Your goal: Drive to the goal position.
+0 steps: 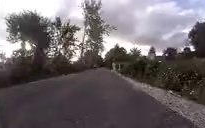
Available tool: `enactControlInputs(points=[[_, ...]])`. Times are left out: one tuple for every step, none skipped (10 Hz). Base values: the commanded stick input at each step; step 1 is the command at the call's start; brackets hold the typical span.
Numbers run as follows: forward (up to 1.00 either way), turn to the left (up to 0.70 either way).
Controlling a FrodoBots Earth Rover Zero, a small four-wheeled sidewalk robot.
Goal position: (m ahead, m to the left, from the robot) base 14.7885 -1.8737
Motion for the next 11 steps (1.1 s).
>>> enactControlInputs(points=[[0.7, 0.0], [0.7, 0.01], [0.7, 0.19], [0.7, 0.3], [0.7, 0.33], [0.7, 0.35], [0.7, 0.06], [0.7, 0.0], [0.7, 0.0], [0.7, 0.0], [0.7, 0.0]])
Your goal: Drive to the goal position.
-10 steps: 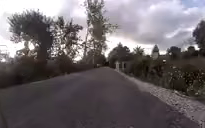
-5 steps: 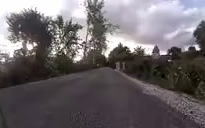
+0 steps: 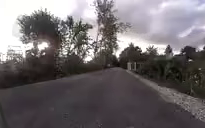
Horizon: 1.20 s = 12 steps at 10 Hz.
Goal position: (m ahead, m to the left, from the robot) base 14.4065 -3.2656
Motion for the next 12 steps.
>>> enactControlInputs(points=[[0.7, 0.0], [0.7, 0.0], [0.7, 0.0], [0.7, 0.0], [0.7, 0.0], [0.7, 0.0], [0.7, 0.0], [0.7, 0.0], [0.7, 0.0], [0.7, 0.0], [0.7, 0.0], [0.7, 0.0]])
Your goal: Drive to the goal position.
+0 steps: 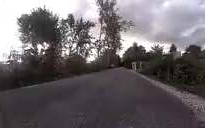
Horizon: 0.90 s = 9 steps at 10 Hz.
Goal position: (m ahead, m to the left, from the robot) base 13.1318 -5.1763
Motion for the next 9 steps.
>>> enactControlInputs(points=[[0.7, 0.0], [0.7, 0.0], [0.7, 0.0], [0.7, 0.0], [0.7, 0.0], [0.7, 0.0], [0.7, 0.0], [0.7, 0.0], [0.7, 0.0]])
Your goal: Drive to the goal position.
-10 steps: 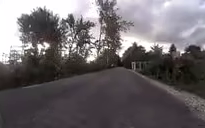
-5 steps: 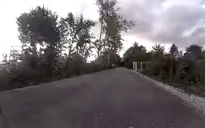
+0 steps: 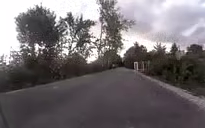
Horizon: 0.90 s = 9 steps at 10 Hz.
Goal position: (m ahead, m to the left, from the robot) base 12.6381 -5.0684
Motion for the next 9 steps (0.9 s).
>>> enactControlInputs(points=[[0.7, 0.0], [0.7, 0.0], [0.7, 0.0], [0.7, 0.0], [0.7, 0.0], [0.7, 0.0], [0.7, 0.0], [0.7, 0.0], [0.7, 0.0]])
